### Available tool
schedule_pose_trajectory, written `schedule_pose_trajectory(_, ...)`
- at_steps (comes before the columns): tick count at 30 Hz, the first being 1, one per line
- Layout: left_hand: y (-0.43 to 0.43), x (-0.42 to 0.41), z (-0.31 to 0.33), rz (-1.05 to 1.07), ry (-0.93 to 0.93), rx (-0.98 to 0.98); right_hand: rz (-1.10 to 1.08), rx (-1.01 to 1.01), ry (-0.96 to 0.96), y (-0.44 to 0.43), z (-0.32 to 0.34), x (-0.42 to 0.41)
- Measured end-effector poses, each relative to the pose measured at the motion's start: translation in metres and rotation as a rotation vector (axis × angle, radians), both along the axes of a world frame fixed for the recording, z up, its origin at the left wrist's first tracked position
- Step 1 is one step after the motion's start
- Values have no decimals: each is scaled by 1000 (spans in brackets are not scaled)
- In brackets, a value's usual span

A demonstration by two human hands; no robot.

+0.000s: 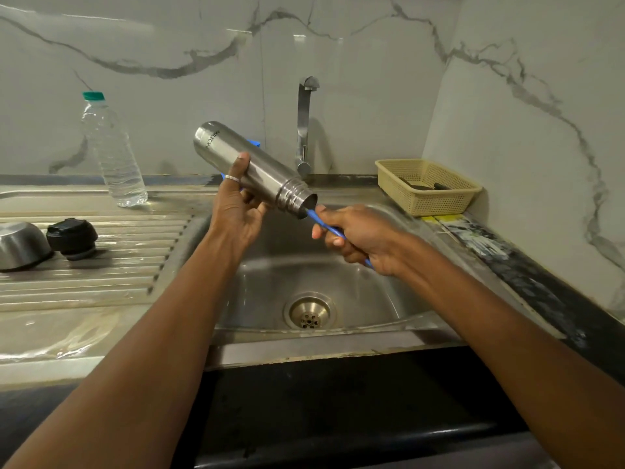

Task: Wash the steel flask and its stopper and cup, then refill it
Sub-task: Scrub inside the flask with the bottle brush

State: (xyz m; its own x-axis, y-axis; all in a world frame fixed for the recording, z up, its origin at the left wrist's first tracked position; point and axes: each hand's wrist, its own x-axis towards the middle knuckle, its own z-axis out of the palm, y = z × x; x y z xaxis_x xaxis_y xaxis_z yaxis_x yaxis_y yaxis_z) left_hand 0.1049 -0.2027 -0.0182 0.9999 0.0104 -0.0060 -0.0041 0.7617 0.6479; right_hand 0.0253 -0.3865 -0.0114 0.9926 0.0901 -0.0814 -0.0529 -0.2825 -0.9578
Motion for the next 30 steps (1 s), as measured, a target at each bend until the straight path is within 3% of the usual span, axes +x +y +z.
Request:
schedule_pose_trajectory(1,0,0,-1,12,8,-16,-25,-216,-153,-4,-4,3)
schedule_pose_trajectory(3,1,2,-3,26,21,-50,-130,-787,-628,-11,-14,9)
schedule_pose_trajectory(4,2,3,-4,30,20,-63,-190,-975,-856,-14,-20,14)
schedule_pose_trajectory(7,-1,2,-5,25,0,-61,-366,-1276,-1229,-15,-23,17)
schedule_pose_trajectory(8,-2,2,-6,31,-1,-55,-397,-1305,-1250,-12,-23,18)
schedule_pose_trajectory(10,-1,3,-6,47,0,-52,-350,-1182,-1092,-1,-23,16)
schedule_pose_trajectory(11,1,3,-6,53,0,-45,-268,-1020,-867,4,-20,13)
schedule_pose_trajectory(13,4,5,-7,70,3,-9,-91,-479,-332,10,-12,7)
schedule_pose_trajectory(14,5,5,-7,73,6,3,-46,-275,-159,10,-10,4)
schedule_pose_trajectory(15,5,6,-7,69,13,1,-24,-225,-116,8,-9,4)
schedule_pose_trajectory(19,3,6,-8,63,42,-58,-114,-662,-484,-5,-13,12)
schedule_pose_trajectory(26,-1,5,-6,5,0,-98,-225,-1036,-1092,-8,-20,15)
schedule_pose_trajectory(28,-1,6,-8,15,20,-90,-276,-1067,-1035,-7,-18,14)
schedule_pose_trajectory(30,4,10,-10,42,46,-43,-205,-938,-732,-3,-13,11)
